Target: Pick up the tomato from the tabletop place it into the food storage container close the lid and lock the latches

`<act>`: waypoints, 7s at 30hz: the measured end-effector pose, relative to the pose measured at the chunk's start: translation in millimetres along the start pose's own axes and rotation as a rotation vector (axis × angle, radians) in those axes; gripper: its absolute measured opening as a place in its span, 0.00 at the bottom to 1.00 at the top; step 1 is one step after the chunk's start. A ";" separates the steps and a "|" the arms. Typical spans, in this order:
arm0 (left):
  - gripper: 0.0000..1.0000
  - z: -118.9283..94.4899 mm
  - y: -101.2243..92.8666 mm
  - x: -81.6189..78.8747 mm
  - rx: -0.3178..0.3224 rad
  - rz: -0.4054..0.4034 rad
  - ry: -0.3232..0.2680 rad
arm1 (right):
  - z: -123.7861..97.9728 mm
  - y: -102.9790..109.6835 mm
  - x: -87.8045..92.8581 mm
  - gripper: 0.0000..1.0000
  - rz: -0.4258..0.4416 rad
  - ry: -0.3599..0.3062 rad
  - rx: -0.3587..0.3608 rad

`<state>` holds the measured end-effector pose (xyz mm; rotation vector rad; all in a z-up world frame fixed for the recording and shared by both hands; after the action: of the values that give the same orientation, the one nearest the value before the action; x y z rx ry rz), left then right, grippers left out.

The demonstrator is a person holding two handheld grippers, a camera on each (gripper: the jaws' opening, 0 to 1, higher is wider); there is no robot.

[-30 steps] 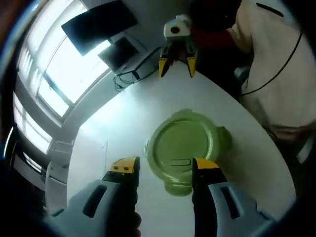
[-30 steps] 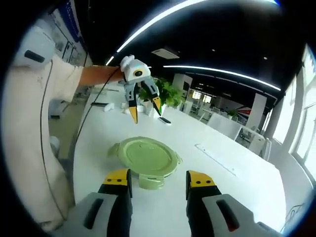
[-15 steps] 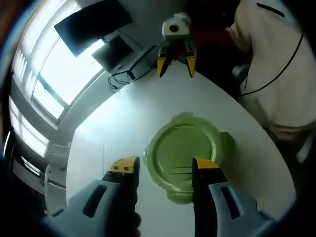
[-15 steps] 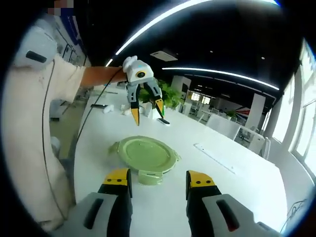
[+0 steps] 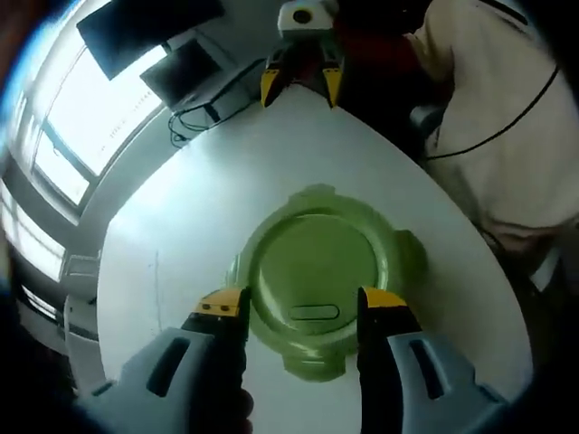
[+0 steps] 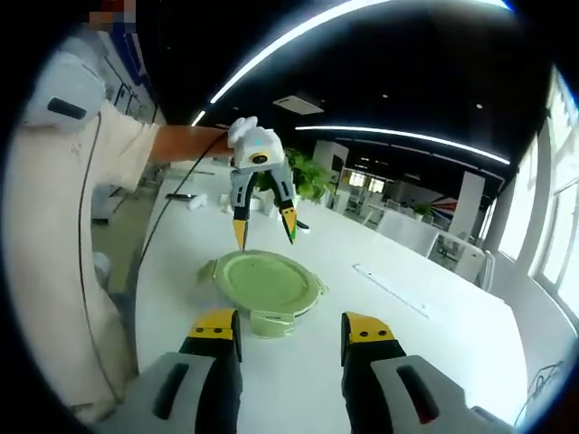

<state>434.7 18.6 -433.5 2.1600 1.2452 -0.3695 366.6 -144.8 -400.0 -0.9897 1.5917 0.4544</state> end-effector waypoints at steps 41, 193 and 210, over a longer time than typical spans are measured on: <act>0.61 39.8 -15.0 0.5 0.217 -0.097 0.099 | -1.3 -3.1 15.8 0.39 0.031 -0.002 0.000; 0.67 56.8 1.1 13.0 0.324 -0.134 0.286 | 99.6 33.2 33.3 0.33 -1.101 0.505 -0.543; 0.67 53.9 -13.8 7.6 0.317 -0.136 0.277 | 104.4 44.6 39.6 0.32 -1.236 0.538 -0.700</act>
<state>430.1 -5.1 -484.2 2.4641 1.5825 -0.3525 395.1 -55.7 -475.5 -2.5234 0.9201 -0.1836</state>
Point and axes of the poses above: the point that each gripper's makers call its tool centre point, and the gripper's own axes: z roughly forward along the fingers, y roughly to its left, x roughly out of its underside, the point moved 1 cm from there along -z, roughly backward along the fingers, and after that the axes turned 3 degrees about z, right-handed, at the moved point
